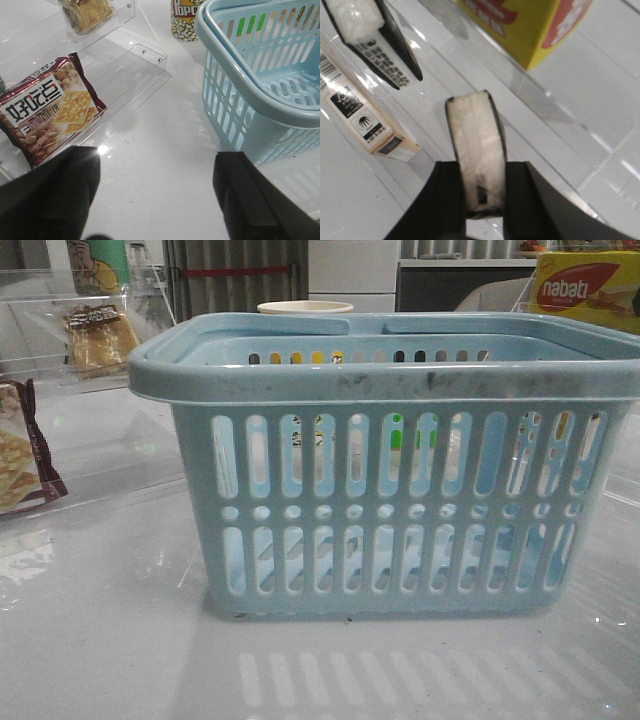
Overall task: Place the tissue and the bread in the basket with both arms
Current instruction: 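Carry the box with the right gripper over the basket and release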
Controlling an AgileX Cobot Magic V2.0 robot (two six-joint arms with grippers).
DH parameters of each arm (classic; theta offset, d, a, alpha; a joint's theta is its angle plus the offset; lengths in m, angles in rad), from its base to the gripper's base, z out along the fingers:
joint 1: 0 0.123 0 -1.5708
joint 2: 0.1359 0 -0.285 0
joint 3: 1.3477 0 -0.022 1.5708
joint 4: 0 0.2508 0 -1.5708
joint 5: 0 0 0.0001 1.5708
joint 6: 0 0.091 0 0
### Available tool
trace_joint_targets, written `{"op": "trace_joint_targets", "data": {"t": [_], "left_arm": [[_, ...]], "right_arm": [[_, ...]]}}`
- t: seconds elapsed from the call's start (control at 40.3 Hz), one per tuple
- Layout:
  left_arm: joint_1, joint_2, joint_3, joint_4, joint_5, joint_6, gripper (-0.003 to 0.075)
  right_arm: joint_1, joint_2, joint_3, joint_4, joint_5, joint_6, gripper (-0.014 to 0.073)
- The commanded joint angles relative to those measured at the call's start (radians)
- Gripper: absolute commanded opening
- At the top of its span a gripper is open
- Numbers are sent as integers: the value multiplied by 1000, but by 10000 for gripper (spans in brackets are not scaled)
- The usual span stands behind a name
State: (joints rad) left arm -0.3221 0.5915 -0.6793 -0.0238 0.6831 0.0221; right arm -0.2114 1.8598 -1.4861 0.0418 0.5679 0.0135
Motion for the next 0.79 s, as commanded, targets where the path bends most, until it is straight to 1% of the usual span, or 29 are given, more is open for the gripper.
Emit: {"op": "trace_joint_targets", "data": {"t": [0.0, 0.174, 0.347, 0.472, 0.571, 0.769], "left_arm": [[-8, 8, -28, -10, -72, -1, 526], [-8, 8, -28, -10, -72, -1, 526], [-8, 8, -28, -10, -72, -1, 526], [-8, 8, -28, -10, -72, -1, 526], [-8, 8, -28, -10, -72, -1, 526], [-8, 8, -28, -10, -72, -1, 526]], "right_arm": [[-4, -84, -38, 2, -63, -1, 198], [14, -194, -38, 6, 6, -1, 198], [91, -358, -38, 7, 121, -4, 198], [174, -473, -38, 7, 185, -6, 198], [262, -538, -35, 7, 227, -6, 198], [451, -563, -25, 8, 277, -14, 198]]}}
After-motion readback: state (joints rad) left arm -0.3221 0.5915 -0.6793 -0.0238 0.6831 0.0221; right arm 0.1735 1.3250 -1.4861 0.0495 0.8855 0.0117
